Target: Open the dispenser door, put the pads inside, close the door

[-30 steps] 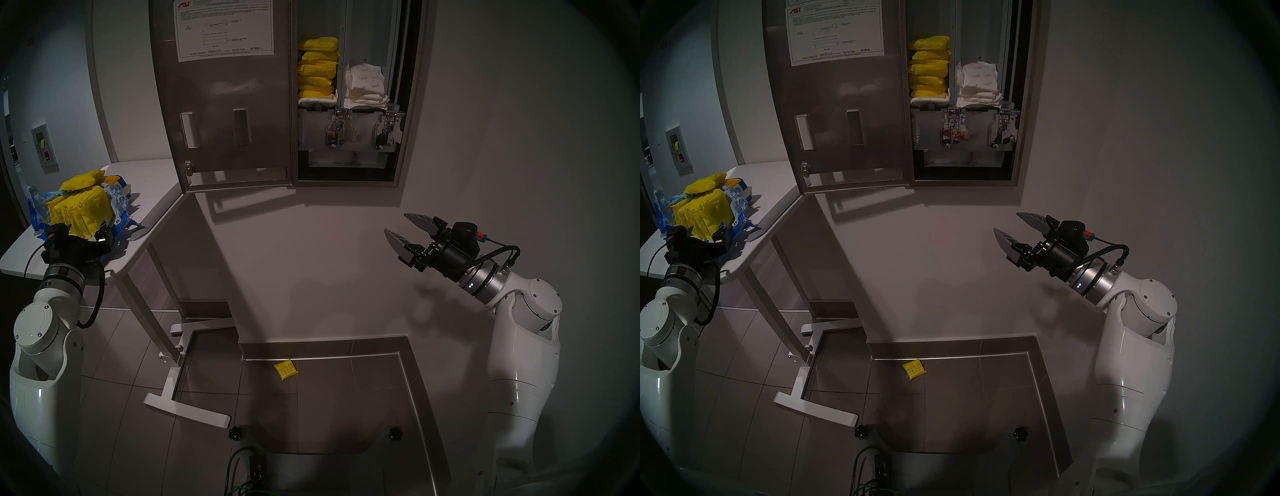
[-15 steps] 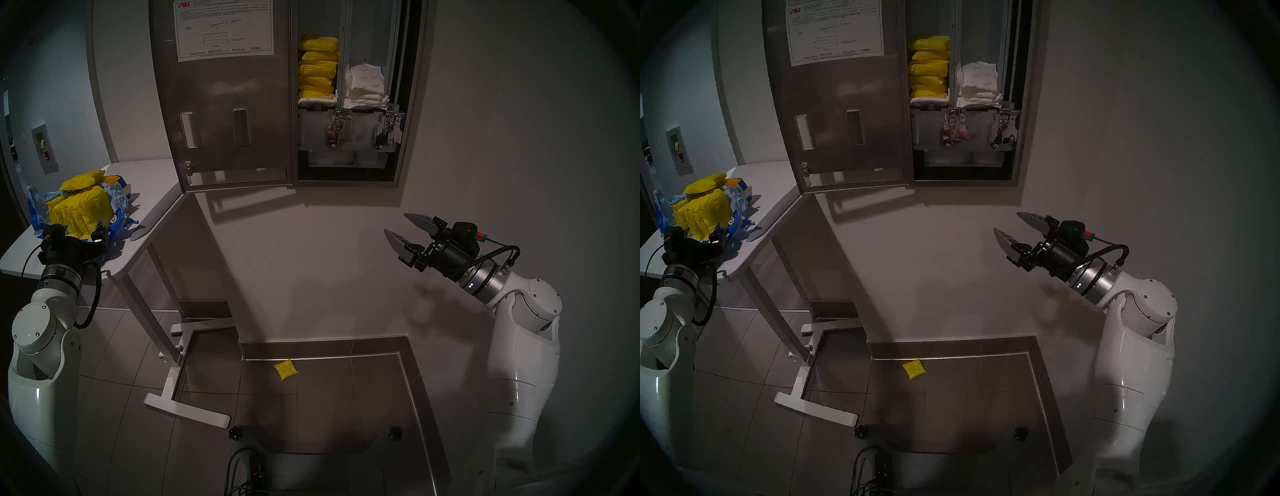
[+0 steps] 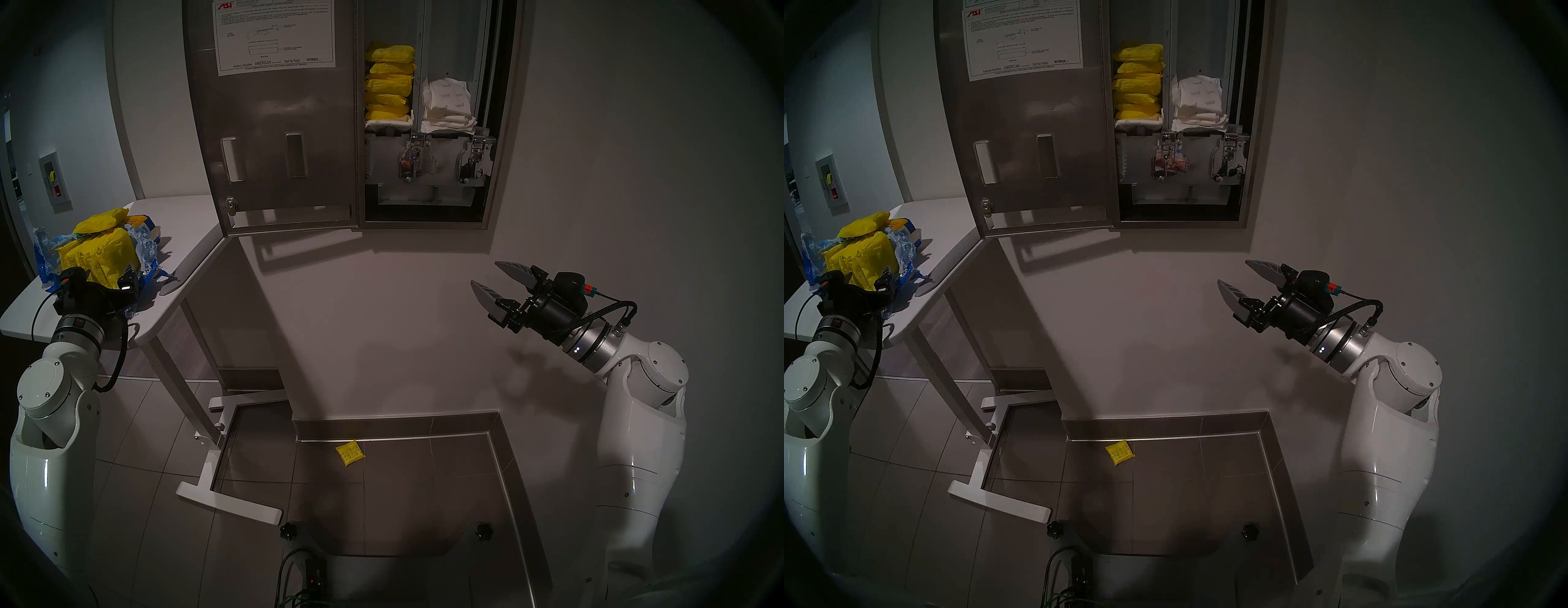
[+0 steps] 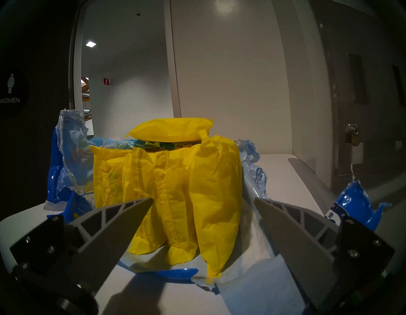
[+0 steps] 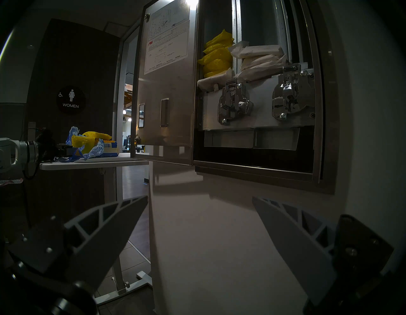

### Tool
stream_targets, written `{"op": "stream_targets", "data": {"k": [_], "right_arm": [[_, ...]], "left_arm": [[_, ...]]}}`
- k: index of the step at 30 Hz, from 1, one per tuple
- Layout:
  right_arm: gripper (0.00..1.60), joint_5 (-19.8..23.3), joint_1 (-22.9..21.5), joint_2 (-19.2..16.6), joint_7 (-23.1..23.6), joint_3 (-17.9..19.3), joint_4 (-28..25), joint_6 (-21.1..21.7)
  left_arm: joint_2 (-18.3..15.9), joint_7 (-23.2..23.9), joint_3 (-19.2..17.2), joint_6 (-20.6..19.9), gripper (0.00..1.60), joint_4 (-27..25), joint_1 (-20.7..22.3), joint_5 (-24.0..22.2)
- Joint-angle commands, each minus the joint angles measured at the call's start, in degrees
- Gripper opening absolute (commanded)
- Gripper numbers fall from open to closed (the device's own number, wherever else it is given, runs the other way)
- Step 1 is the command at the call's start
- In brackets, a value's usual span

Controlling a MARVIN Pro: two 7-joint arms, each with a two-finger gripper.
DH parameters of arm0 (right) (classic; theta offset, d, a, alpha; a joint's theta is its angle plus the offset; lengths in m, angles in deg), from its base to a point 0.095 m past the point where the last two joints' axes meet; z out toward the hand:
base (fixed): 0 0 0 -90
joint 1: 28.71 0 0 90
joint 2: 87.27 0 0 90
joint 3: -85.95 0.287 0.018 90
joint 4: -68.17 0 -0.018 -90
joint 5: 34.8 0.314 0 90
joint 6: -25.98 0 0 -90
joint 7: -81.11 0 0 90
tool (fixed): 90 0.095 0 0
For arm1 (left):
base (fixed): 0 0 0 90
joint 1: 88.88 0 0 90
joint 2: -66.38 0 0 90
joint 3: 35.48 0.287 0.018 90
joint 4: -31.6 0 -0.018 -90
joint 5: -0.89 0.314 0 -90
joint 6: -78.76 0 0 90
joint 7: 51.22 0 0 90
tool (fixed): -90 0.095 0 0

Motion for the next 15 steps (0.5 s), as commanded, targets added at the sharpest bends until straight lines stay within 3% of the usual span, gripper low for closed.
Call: {"op": "stream_targets", "data": {"k": [1,15], "right_arm": [[1.60,0.54,-1.41,-0.09,0.07,-0.14,-1.50,0.07],[1.60,0.54,-1.41,-0.09,0.08,-0.14,-1.49,0.06]], "left_arm": [[-0.55,0.50,0.08,-0.10,1.60,0.99,0.53,-0.33],[-0.03,2.56,0.35,-0.69,1.60,-1.97,-1.80,-1.67]]}}
